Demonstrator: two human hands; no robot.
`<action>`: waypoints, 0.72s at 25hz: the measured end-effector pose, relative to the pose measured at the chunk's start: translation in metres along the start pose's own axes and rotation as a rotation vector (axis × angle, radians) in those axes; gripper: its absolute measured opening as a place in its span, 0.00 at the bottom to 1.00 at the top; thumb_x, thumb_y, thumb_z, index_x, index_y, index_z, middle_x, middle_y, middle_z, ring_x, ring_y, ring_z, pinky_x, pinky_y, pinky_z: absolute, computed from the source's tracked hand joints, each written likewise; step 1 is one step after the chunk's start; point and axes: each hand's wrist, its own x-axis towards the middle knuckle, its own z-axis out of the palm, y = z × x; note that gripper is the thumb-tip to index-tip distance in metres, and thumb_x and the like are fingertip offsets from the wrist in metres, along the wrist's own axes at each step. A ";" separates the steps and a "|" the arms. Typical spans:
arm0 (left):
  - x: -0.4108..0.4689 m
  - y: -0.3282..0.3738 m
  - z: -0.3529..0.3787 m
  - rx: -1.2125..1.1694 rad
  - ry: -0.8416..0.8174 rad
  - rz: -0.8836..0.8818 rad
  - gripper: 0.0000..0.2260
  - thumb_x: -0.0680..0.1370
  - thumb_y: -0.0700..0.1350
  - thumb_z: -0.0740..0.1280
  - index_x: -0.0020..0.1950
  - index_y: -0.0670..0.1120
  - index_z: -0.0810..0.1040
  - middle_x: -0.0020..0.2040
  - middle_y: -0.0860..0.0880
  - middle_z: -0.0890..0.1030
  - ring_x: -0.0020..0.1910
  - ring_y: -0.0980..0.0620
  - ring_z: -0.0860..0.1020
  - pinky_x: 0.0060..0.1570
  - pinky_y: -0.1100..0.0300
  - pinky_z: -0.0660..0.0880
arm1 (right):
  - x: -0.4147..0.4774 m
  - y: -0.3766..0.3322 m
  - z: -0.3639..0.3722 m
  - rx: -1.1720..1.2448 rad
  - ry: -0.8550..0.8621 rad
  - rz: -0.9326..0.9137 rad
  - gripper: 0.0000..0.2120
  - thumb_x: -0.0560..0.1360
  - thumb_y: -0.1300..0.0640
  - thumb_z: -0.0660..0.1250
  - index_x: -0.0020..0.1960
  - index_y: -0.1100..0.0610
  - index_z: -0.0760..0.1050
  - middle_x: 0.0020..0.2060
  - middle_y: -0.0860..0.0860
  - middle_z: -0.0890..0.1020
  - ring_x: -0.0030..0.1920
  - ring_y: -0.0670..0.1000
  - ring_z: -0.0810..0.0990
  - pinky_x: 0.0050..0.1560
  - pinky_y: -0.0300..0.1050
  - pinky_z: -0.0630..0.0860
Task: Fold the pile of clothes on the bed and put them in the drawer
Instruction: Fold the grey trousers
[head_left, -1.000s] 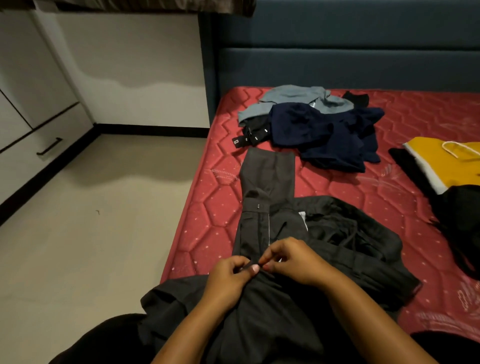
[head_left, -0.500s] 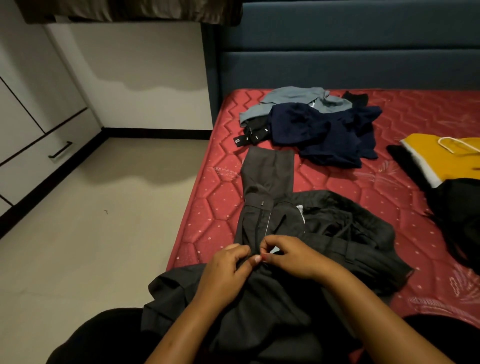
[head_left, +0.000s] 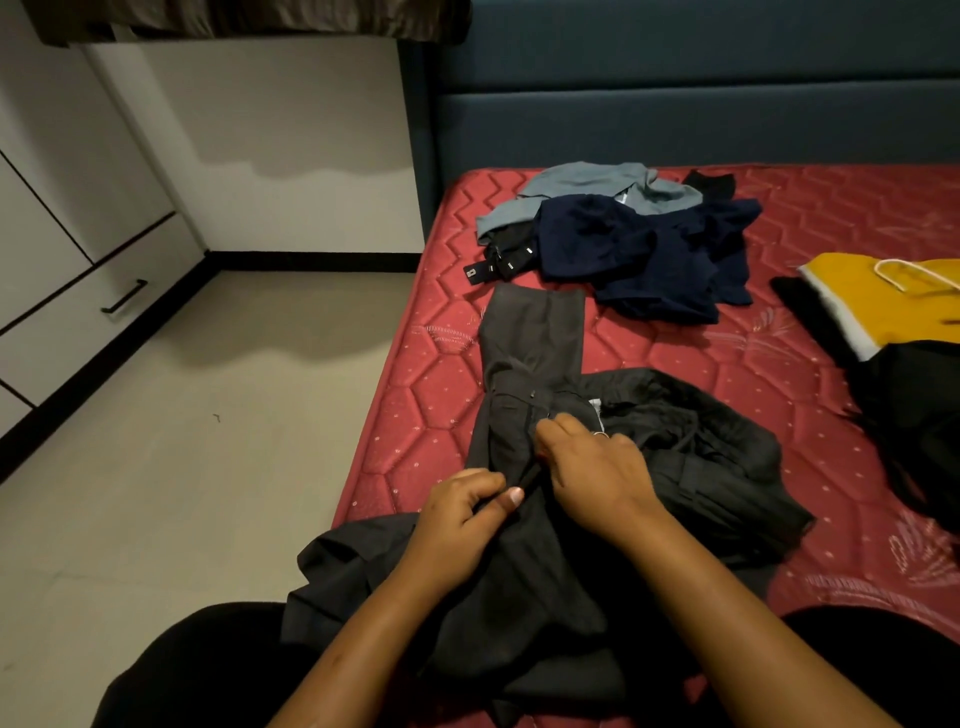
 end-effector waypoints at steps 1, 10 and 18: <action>0.001 0.004 0.000 -0.015 -0.009 0.013 0.18 0.76 0.53 0.63 0.31 0.53 0.57 0.29 0.56 0.63 0.31 0.60 0.64 0.33 0.63 0.60 | 0.002 0.005 0.000 -0.055 0.069 0.031 0.06 0.78 0.55 0.59 0.54 0.51 0.71 0.51 0.49 0.77 0.48 0.57 0.81 0.40 0.49 0.66; -0.011 0.030 -0.018 -0.057 -0.460 -0.081 0.19 0.75 0.54 0.64 0.29 0.51 0.61 0.29 0.54 0.62 0.30 0.62 0.63 0.34 0.61 0.60 | 0.006 0.065 -0.011 0.293 -0.170 0.116 0.02 0.79 0.53 0.61 0.47 0.48 0.71 0.52 0.48 0.72 0.52 0.52 0.72 0.53 0.51 0.70; -0.027 0.057 -0.030 0.654 -0.371 -0.353 0.18 0.74 0.66 0.63 0.45 0.51 0.71 0.44 0.53 0.77 0.45 0.51 0.76 0.45 0.55 0.73 | -0.014 0.040 -0.040 0.705 -0.365 -0.196 0.05 0.79 0.63 0.62 0.44 0.59 0.72 0.42 0.52 0.73 0.45 0.45 0.69 0.47 0.32 0.66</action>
